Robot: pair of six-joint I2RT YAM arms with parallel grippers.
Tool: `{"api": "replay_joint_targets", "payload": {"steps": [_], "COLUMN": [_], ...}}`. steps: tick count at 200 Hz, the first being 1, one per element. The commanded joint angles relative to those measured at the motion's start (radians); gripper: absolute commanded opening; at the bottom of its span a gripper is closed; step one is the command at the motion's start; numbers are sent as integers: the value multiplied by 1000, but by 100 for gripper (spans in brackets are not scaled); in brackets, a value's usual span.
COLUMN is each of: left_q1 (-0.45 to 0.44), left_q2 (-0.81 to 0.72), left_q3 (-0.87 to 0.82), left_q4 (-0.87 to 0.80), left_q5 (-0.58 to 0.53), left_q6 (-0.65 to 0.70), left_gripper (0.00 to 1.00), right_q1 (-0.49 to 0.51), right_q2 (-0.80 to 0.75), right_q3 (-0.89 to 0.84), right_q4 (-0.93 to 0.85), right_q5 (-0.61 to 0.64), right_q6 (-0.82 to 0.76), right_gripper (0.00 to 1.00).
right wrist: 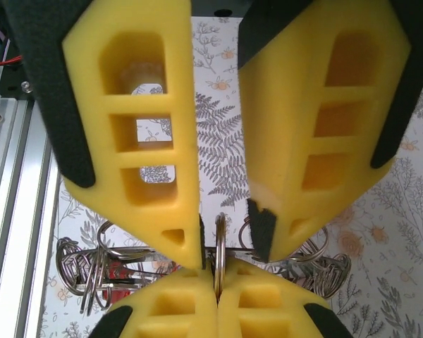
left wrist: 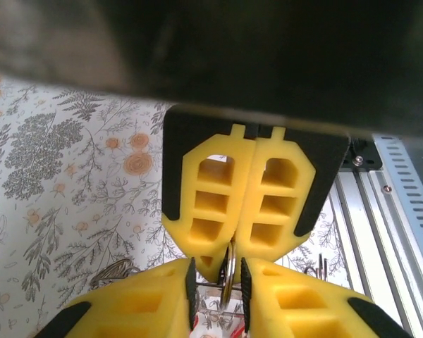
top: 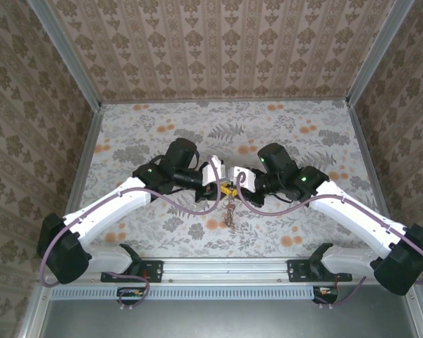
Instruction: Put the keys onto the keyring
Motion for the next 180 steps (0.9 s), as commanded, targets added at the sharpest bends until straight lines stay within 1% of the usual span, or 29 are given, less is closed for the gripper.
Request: {"api": "replay_joint_targets", "payload": {"steps": [1,6,14,29,53,81,119,136,148,165,180], "left_q1": [-8,-9,-7,-8,6,45,75,79,77,75,73], "left_q2": [10,10,10,4,-38,-98,-133,-135,-130,-125,-122], "left_q3": [21,20,22,21,-29,-113,-176,-208,-221,-227,-229], "left_q4": [0,1,6,22,155,339,492,575,625,645,649], "left_q5": [45,48,58,82,105,155,208,231,238,244,248], "left_q6": [5,5,9,7,-61,-157,-232,-269,-294,-300,-296], "left_gripper": [20,14,0,0,0,0,0,0,0,0,0], "right_q1": [6,6,6,6,-23,-68,-78,-79,-79,-79,-80], "right_q2": [-31,-31,-34,-37,-74,-148,-161,-154,-146,-132,-126], "right_q3": [9,8,5,-4,-49,-124,-143,-139,-134,-125,-119], "right_q4": [73,76,81,91,133,227,234,249,264,279,289], "right_q5": [-16,-19,-22,-25,-61,-128,-177,-191,-200,-201,-200], "right_q6": [28,29,31,33,59,125,146,158,168,179,181], "right_gripper": [0,0,0,0,13,19,21,16,15,15,17]}}
